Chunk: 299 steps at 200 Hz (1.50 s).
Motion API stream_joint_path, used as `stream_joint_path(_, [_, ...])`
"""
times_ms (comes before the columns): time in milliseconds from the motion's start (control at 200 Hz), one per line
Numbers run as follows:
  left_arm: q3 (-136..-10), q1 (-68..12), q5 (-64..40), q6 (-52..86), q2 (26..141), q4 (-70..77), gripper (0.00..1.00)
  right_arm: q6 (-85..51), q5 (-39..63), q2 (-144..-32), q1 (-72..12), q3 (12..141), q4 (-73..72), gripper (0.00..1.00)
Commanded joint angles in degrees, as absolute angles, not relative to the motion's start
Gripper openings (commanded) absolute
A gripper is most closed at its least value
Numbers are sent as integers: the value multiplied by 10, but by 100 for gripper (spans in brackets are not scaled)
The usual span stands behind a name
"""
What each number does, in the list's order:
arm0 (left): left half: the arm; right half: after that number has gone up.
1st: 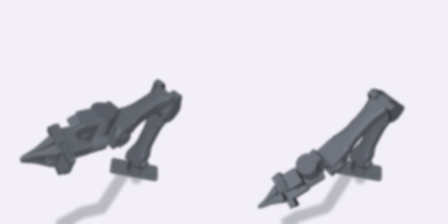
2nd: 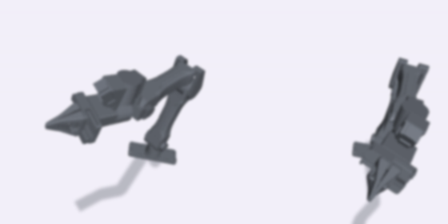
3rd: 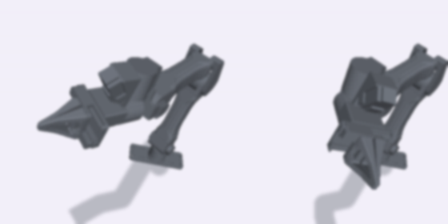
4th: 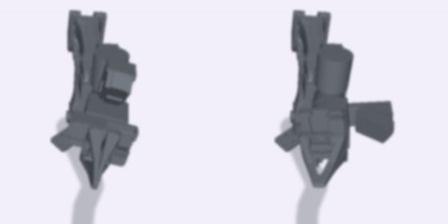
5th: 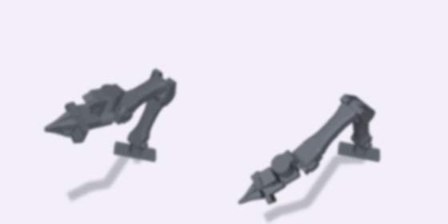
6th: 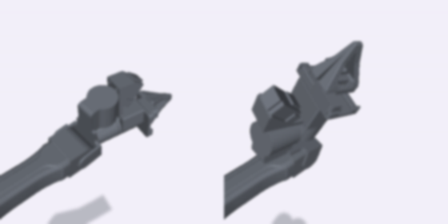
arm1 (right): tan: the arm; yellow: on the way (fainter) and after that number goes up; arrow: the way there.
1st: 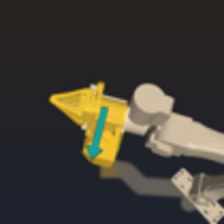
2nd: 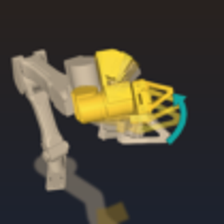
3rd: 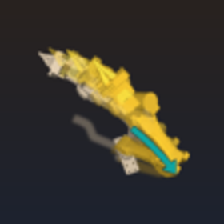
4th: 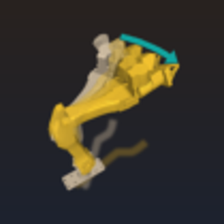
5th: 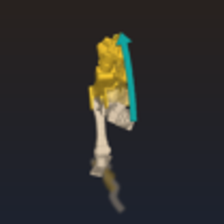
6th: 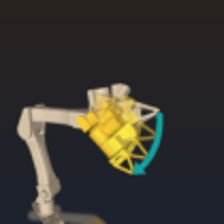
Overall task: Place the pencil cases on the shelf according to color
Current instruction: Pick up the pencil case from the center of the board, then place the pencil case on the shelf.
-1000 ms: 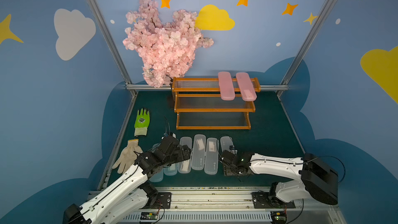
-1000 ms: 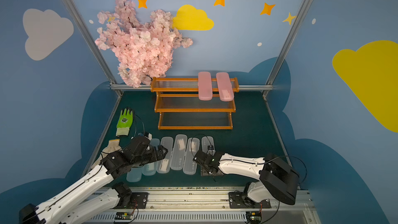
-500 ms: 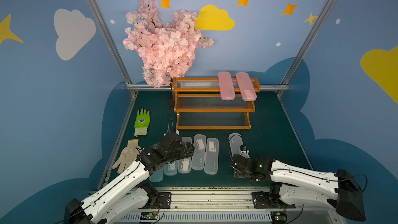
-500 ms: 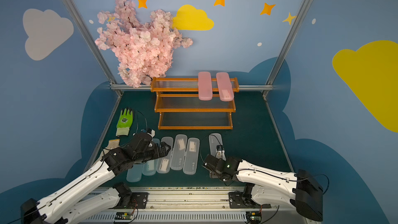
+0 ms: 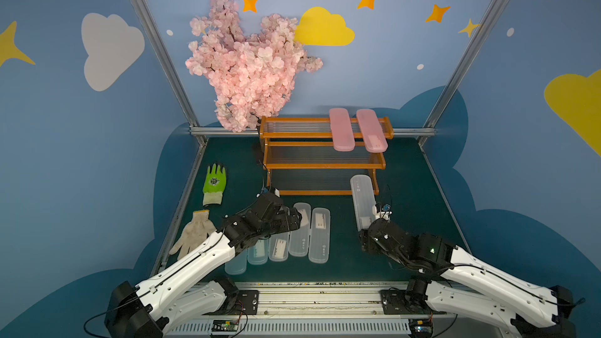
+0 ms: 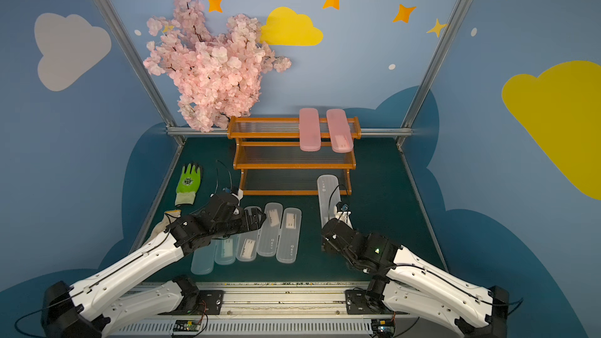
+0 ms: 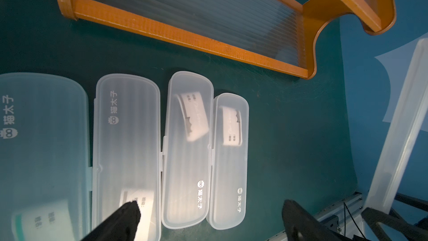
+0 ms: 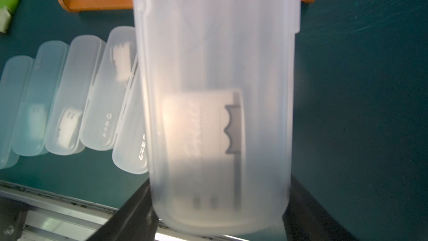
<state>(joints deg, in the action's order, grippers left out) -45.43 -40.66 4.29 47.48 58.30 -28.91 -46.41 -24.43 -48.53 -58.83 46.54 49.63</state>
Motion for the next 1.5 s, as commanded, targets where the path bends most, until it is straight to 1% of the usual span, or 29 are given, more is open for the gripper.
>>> stream_joint_path(0, [-474, -409, 44, 457, 591, -274, 100, -404, -200, -517, -552, 515, 486, 66])
stream_joint_path(220, [-485, -409, 43, 450, 607, -268, 100, -347, -103, -619, -456, 584, 443, 66])
stream_joint_path(411, [-483, -409, 49, 445, 609, -262, 100, -318, -119, -693, -406, 633, 419, 65])
stream_joint_path(726, [-483, -409, 46, 436, 640, -244, 100, -275, -119, -756, -338, 679, 374, 64])
stream_joint_path(971, [-483, -408, 44, 435, 668, -224, 100, -257, -107, -823, -312, 732, 374, 64])
stream_joint_path(1021, [-483, -408, 45, 433, 670, -221, 100, -256, -113, -835, -312, 741, 374, 62])
stream_joint_path(1282, [-491, -408, 39, 424, 695, -222, 100, -254, -144, -891, -305, 786, 378, 62])
stream_joint_path(1437, [-491, -406, 37, 421, 705, -217, 100, -258, -148, -918, -298, 809, 386, 67])
stream_joint_path(1492, [-490, -404, 34, 419, 706, -215, 100, -261, -151, -927, -298, 817, 393, 72])
